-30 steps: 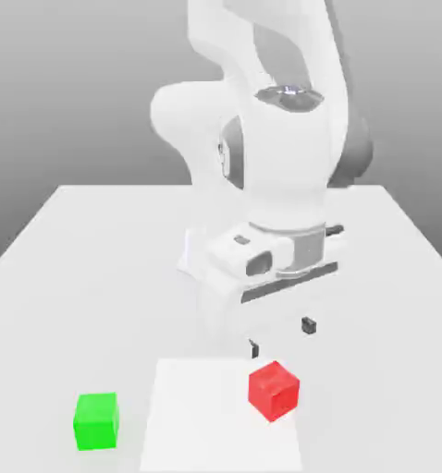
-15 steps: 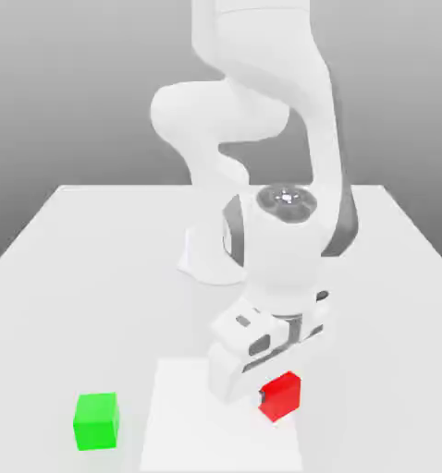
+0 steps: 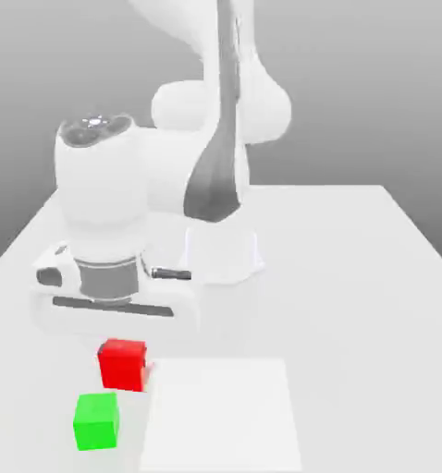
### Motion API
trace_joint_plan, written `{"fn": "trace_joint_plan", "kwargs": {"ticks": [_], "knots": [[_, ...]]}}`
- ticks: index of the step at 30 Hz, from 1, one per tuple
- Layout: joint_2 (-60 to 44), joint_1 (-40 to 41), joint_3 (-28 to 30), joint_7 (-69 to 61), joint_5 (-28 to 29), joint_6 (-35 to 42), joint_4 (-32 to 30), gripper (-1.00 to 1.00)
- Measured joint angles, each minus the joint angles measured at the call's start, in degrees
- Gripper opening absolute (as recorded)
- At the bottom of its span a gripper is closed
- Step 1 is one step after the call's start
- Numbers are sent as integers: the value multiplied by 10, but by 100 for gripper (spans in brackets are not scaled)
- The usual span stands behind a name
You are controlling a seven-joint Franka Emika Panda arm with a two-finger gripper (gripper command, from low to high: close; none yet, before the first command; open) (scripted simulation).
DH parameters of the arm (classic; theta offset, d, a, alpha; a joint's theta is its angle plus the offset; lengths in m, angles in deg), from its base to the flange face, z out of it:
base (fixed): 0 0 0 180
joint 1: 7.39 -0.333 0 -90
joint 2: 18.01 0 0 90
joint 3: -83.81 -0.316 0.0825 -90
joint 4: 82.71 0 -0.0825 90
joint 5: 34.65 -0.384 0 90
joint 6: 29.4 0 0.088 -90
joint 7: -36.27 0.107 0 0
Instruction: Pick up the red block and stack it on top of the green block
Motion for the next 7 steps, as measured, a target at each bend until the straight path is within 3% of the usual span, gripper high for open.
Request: {"fn": "trace_joint_plan", "kwargs": {"ticks": [3,4,7], "knots": [[-57,8,-10,-12,-27,-50,6,-100],[-74,12,-15,-17,-35,-65,7,100],[-74,12,-15,-17,-35,-65,7,100]]}}
